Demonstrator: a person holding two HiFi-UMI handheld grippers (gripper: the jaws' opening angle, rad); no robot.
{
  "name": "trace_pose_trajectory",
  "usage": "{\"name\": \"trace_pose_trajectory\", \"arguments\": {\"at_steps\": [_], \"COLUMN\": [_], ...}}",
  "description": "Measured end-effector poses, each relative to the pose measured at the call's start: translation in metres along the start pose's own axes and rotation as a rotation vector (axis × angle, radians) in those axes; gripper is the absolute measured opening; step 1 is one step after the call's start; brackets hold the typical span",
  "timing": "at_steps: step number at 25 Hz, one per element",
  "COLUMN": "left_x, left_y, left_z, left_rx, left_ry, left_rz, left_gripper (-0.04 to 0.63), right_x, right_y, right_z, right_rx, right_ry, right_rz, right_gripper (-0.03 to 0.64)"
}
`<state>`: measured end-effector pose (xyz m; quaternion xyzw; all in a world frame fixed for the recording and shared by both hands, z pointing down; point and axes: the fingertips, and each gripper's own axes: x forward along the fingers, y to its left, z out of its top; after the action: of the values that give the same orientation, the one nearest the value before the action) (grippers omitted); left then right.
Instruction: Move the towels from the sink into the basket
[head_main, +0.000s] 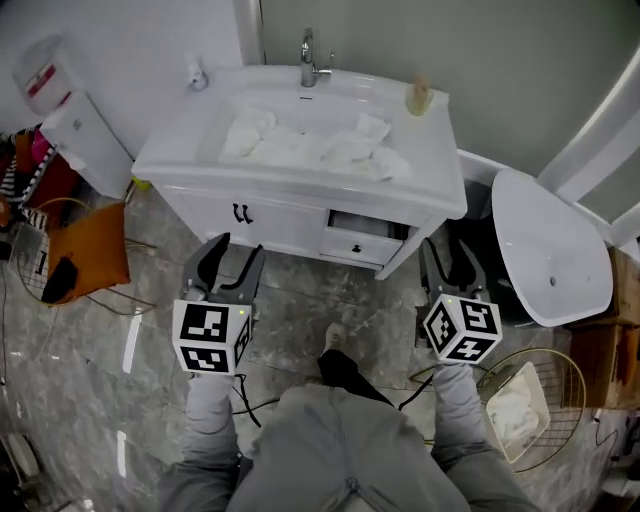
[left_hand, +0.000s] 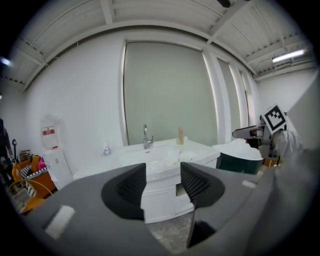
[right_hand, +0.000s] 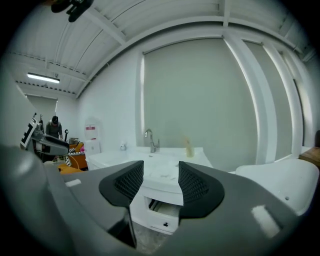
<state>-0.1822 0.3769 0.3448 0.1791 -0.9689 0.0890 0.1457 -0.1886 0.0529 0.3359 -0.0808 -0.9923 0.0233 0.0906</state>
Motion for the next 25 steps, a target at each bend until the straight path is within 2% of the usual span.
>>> {"name": "trace_pose_trajectory", "arguments": {"at_steps": [5,10,16,20,25], "left_x": [0.030,0.084,0.142,0.169,0.218], "left_y": [0.055,0.109,0.154,0.178,0.213], "left_z": [-0.002,-0.001,0.010,0.012,0.008], "left_rx": [-0.007,-0.029,0.011,0.008,0.023], "left_ry": [0.022,0.071,0.148,0.162,0.183], "left_rz": [0.095,0.166,0.206,0.218,0.189], "left_gripper": [0.267,0.267,0.267,0.267,0.267], "right_x": [0.087,0.177,0.264,0.299,0.351], "right_y": [0.044,0.081,0.109,0.126,0.150], "right_z": [0.002,0.005,0.009,0.007,-0.003], "right_rx": [-0.028,-0.061,-0.058,-0.066,-0.088], "right_ry": [0.023,0.063,0.104,0.132,0.183], "right_rz": [0.130,0.251,0.342,0.382,0.404], "right_gripper": [0.202,0.202,0.202,0.202,0.202]}}
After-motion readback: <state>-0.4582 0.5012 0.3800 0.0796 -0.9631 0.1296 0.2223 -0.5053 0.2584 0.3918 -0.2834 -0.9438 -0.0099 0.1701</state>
